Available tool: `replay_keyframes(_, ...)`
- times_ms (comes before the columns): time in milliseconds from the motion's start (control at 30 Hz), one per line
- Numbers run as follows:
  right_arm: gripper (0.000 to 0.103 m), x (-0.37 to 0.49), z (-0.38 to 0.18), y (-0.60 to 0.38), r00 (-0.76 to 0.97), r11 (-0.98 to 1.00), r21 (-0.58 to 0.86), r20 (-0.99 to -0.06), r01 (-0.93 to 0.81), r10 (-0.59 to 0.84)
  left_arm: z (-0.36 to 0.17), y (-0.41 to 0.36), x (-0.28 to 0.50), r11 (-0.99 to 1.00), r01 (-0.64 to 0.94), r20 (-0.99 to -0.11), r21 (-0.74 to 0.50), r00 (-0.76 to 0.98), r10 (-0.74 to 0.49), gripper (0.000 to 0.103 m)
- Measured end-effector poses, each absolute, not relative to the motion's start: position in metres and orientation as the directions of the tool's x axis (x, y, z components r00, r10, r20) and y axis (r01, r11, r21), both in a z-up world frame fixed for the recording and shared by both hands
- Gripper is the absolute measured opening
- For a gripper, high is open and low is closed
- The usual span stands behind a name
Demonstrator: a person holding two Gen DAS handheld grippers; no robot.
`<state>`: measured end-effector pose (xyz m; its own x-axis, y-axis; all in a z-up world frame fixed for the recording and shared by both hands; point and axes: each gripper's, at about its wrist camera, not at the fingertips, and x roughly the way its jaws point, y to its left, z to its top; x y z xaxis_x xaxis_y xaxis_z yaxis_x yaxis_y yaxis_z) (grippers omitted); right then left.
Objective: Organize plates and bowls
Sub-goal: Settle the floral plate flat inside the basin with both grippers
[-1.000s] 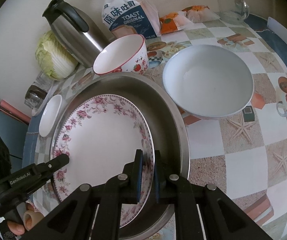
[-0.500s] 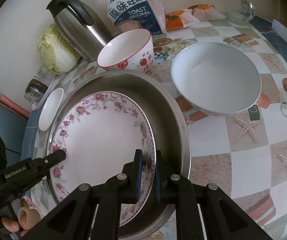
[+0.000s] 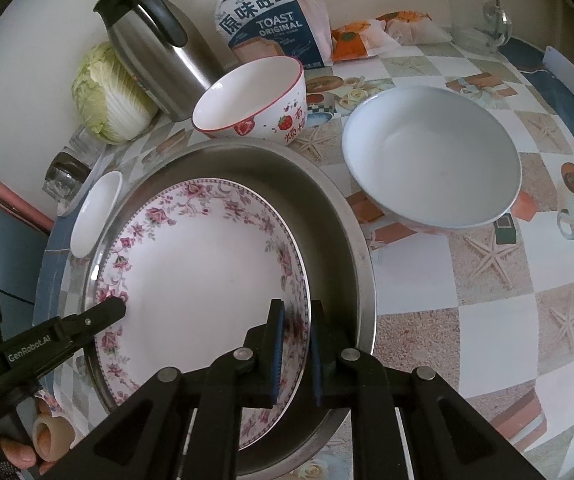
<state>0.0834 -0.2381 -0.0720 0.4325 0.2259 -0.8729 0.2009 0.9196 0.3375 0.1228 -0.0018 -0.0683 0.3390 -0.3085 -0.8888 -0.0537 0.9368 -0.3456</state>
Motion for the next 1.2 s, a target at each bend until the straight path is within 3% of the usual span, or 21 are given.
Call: replay_keyframes(1200, 0.014, 0.0821, -0.0646, -0.2343, 0.467, 0.935, 0.301, -0.865, 0.188, 0.185, -0.0668, -0.0001, 0.1254, 0.929, -0.034, -0.866, -0.370, 0.375, -0.331, 0.014)
